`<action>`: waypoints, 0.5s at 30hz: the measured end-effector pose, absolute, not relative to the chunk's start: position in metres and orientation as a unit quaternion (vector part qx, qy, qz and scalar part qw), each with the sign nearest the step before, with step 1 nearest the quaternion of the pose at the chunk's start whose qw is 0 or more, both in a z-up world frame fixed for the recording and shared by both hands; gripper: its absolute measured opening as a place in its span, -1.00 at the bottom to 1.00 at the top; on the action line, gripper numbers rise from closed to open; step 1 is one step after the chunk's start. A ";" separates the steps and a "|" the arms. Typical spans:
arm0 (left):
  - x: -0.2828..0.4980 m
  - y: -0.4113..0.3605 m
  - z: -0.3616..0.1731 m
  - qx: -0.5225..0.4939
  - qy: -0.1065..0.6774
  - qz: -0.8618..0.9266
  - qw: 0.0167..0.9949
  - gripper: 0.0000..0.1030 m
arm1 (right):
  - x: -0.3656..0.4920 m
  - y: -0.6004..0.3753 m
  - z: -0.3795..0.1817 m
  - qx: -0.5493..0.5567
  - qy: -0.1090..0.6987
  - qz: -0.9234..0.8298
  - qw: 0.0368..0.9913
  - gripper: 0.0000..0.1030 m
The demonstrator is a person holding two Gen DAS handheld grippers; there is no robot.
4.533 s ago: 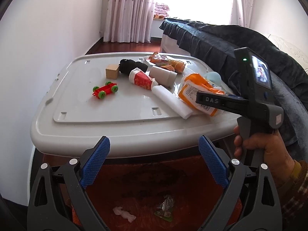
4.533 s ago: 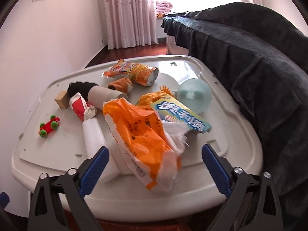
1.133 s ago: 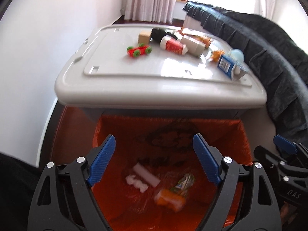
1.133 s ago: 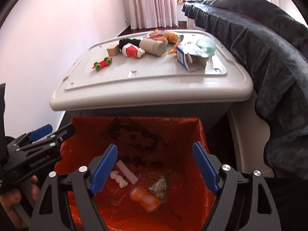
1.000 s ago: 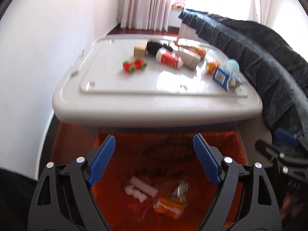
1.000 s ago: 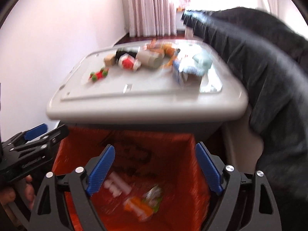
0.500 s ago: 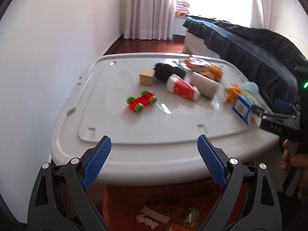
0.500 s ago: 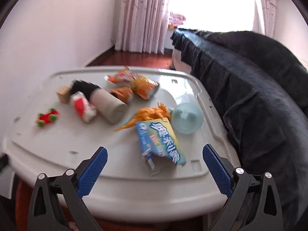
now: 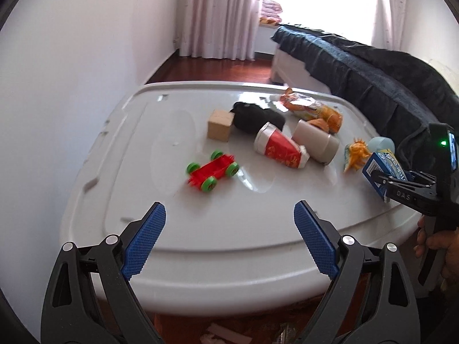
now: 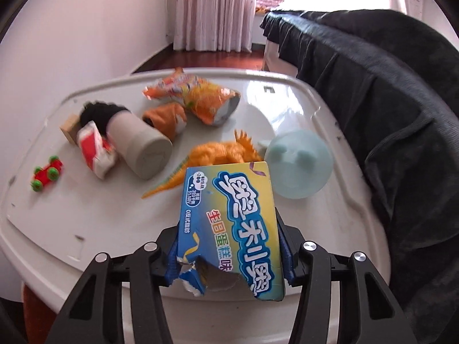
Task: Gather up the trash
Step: 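Grasp the blue snack box with the right gripper while the left gripper grasps the red toy car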
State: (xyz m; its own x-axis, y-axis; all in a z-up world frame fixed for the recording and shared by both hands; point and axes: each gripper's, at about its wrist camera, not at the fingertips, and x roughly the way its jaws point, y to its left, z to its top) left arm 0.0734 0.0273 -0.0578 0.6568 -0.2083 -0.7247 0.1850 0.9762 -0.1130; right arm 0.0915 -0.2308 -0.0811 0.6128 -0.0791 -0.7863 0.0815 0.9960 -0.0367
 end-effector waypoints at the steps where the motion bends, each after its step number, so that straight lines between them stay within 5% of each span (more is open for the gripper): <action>1: 0.080 0.027 -0.059 -0.011 0.399 -0.120 0.909 0.72 | 0.087 -0.231 -0.071 0.013 0.428 -0.039 0.903 0.01; 15: 0.162 0.027 -0.110 0.060 0.428 -0.181 0.883 0.69 | 0.057 -0.199 -0.008 0.021 0.365 0.023 0.930 0.02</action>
State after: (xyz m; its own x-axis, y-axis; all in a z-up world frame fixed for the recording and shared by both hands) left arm 0.1615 0.0270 -0.1096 0.5683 -0.2680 -0.7780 0.3713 0.9273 -0.0483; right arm 0.0573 -0.1985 -0.0081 0.7319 0.0592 -0.6788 -0.0281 0.9980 0.0568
